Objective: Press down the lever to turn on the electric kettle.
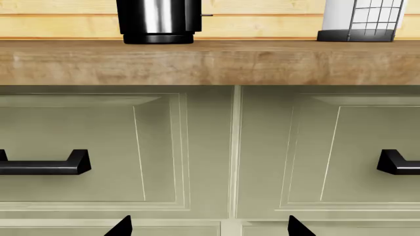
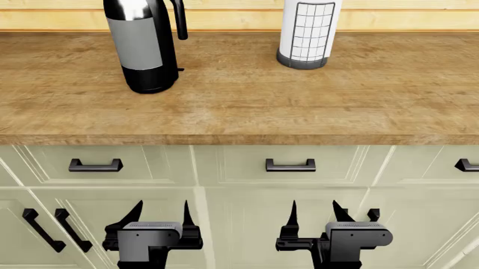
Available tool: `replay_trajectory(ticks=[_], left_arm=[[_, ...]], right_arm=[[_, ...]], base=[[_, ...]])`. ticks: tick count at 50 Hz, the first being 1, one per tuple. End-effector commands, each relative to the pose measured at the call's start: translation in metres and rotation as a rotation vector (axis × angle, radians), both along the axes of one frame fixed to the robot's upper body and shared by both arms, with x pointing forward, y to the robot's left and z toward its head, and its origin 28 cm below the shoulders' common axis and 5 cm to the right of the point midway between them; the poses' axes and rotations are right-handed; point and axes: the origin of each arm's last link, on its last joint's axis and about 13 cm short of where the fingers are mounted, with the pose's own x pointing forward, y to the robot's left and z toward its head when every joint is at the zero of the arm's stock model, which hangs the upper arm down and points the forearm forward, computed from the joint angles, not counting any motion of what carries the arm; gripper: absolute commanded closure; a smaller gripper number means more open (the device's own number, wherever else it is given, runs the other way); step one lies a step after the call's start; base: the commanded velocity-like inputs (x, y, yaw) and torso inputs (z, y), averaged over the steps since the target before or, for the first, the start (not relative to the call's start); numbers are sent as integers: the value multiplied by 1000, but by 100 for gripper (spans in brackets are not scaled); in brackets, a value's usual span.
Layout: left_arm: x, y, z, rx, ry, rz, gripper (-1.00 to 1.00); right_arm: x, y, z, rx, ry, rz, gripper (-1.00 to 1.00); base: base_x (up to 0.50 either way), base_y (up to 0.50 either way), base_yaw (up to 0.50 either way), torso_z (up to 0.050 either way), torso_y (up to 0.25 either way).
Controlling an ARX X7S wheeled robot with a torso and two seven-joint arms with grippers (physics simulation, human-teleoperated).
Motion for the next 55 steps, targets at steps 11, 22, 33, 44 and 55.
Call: replay_trajectory(ticks=[11,22,33,44,55], left_arm=[[-2,-1,3,-8,-5,-5,-100],[-2,-1,3,-9,-6,-8,-100],[-1,0,1,-9,-8,-12,-100],[-2,-1,3,-3,-5,-11,-100],[-4,-2,7,-10,-28,-28,-100]], right_arm=[[-2,1,8,1,0,-1,-100],[-2,2,7,-18,6,18,-100],[-2,2,6,-14,6,19,-100],[-1,2,5,-8,1,23,-100],[-2,2,7,-2,0,22,-100]], base=[[0,0,0,0,0],[0,164,0,0,0],[0,500,0,0,0],[0,435,0,0,0],[0,0,0,43,0]])
